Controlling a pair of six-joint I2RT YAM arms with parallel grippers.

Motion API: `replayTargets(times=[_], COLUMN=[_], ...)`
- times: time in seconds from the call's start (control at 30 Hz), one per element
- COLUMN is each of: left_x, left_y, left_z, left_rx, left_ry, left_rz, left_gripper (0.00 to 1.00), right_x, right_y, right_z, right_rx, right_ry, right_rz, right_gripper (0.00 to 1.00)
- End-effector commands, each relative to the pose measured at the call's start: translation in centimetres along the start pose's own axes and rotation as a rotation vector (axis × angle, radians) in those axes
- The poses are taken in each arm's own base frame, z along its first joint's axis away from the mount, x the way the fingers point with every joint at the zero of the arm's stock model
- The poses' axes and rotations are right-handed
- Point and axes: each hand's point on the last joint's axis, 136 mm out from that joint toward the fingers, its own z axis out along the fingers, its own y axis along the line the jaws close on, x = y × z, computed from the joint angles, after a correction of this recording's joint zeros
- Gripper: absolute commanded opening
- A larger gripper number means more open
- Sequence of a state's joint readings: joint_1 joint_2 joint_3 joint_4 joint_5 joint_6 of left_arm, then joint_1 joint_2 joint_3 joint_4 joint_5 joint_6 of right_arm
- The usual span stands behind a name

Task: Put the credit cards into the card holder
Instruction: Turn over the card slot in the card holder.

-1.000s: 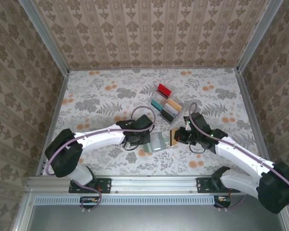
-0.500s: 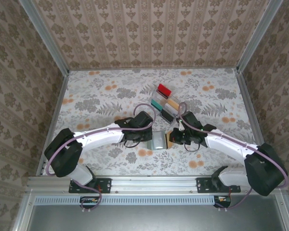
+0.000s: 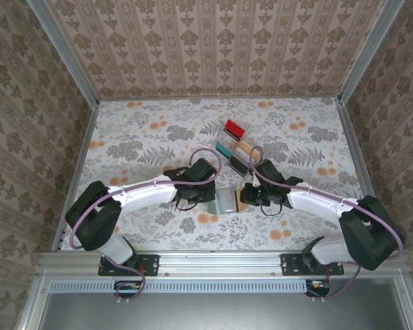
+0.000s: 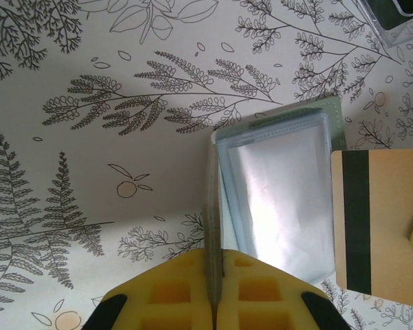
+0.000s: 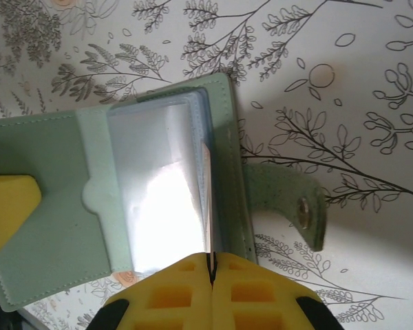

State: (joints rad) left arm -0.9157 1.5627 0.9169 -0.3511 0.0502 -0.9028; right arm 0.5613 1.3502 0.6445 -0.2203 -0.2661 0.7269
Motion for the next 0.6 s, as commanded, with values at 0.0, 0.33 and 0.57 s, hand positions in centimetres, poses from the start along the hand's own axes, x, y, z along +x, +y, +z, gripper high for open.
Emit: replayTargets(times=[0.0, 0.33, 0.57], left_x=[0.7, 1.3, 1.3], left_y=[1.2, 1.6, 1.7], left_z=[0.6, 1.6, 1.9], left_rx=[-0.036, -0.056, -0.059], left_ry=[0.032, 0.071, 0.075], left_rz=[0.031, 0.064, 0.064], left_gripper=[0.0, 0.0, 0.0], right_x=[-0.4, -0.6, -0.7], right_y=[-0.3, 0.7, 0.3], right_z=[-0.5, -0.4, 0.0], right_rx=[0.036, -0.006, 0.019], right_ry=[-0.025, -0.017, -0.015], right_rz=[-0.027, -0.046, -0.036], right_gripper=[0.02, 0.03, 0.03])
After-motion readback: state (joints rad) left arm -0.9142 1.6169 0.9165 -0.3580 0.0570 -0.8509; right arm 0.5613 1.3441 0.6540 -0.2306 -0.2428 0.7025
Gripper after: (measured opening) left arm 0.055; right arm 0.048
